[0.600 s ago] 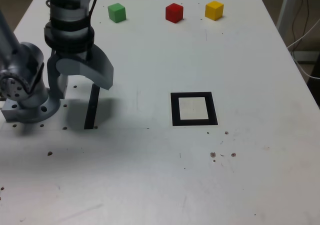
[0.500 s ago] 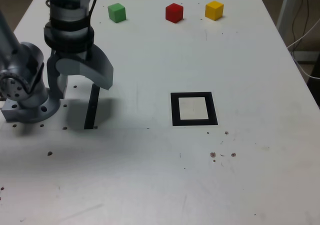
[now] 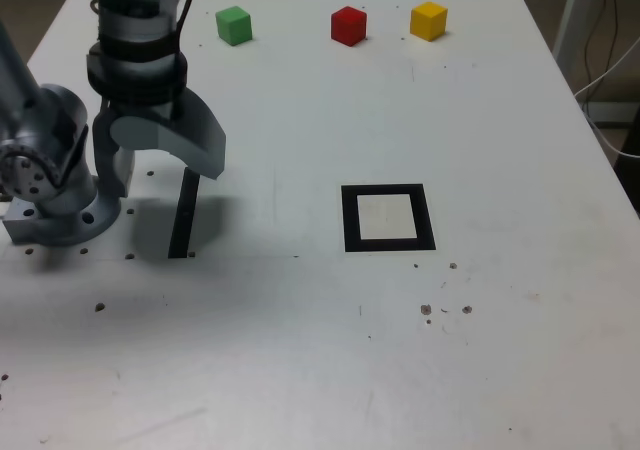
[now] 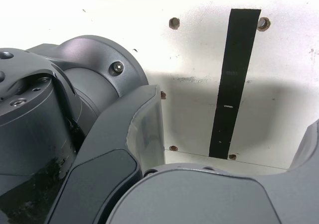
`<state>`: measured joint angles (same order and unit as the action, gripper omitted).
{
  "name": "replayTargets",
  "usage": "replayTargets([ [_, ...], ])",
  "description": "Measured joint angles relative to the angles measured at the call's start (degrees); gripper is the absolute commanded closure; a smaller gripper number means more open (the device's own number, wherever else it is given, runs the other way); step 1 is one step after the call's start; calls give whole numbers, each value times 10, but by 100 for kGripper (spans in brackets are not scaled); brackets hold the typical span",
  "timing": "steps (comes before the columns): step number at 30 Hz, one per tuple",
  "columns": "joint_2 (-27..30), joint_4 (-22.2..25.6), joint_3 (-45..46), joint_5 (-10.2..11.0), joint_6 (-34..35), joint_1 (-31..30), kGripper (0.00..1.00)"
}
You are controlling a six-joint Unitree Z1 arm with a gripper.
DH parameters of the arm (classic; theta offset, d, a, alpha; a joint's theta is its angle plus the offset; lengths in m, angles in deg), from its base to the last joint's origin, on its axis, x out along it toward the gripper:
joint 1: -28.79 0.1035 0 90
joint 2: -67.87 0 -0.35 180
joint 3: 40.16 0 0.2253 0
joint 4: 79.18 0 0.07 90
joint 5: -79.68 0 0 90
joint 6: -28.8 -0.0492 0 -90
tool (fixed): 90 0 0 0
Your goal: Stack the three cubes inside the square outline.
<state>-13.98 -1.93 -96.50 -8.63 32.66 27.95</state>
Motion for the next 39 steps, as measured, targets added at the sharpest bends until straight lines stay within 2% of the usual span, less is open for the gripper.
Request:
replayTargets([
  [7,-2,8,-14,-2,-1,0,0],
  [18,-21,32,-72,14,-34,25,0],
  [29,-81,34,-137,34,-98,114,0],
  [39,-148,35,-213,56,-172,223,0],
])
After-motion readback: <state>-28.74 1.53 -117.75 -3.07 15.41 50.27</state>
